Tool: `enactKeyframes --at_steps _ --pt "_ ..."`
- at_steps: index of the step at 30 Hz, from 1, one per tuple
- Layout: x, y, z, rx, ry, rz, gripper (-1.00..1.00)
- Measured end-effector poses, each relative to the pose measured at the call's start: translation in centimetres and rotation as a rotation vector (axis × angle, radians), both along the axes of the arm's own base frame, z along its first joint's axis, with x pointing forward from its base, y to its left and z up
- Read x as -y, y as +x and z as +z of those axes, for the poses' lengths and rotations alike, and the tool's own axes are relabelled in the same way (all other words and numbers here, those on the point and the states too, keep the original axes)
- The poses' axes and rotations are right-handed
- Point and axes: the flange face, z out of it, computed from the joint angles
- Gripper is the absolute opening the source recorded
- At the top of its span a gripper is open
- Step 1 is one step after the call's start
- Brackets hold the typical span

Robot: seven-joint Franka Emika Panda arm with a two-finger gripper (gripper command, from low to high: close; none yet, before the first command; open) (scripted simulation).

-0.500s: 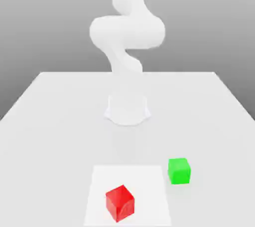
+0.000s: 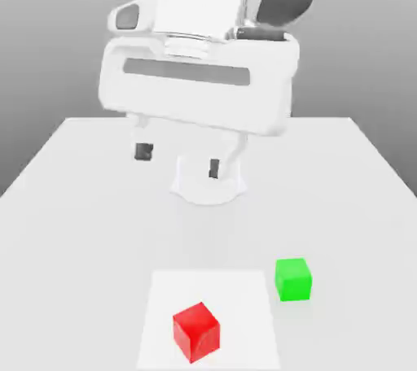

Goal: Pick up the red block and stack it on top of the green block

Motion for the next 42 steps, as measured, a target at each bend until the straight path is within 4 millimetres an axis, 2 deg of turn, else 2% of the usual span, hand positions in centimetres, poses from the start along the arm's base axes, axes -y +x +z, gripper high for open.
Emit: enactKeyframes --at_steps 5,8,14,15,21,22,27,30,34,39,42 --pt "0.6 -0.7 -9.4 -0.119 0.085 -0.178 0.0" --pt "0.1 -2.0 -14.5 -0.19 0.142 -0.277 0.0" --pt "-0.1 -2.7 -22.4 -0.227 0.176 -0.335 0.0" --pt "-0.2 -2.8 -23.3 -0.228 0.175 -0.335 -1.0" --pt "-0.2 -2.8 -23.7 -0.227 0.176 -0.335 -1.0" --pt "-0.2 -2.7 -23.3 -0.226 0.176 -0.336 -1.0" --pt "-0.3 -2.8 -18.0 -0.227 0.176 -0.335 -1.0" --pt "-4.5 -4.5 -15.9 -0.231 0.184 -0.305 -1.0" --pt "-12.3 -8.6 -14.3 -0.241 0.18 -0.216 -1.0" --pt "-15.8 -14.0 -13.5 -0.239 0.166 -0.216 -1.0" --pt "-16.4 -14.8 -14.4 -0.234 0.157 -0.216 -1.0"
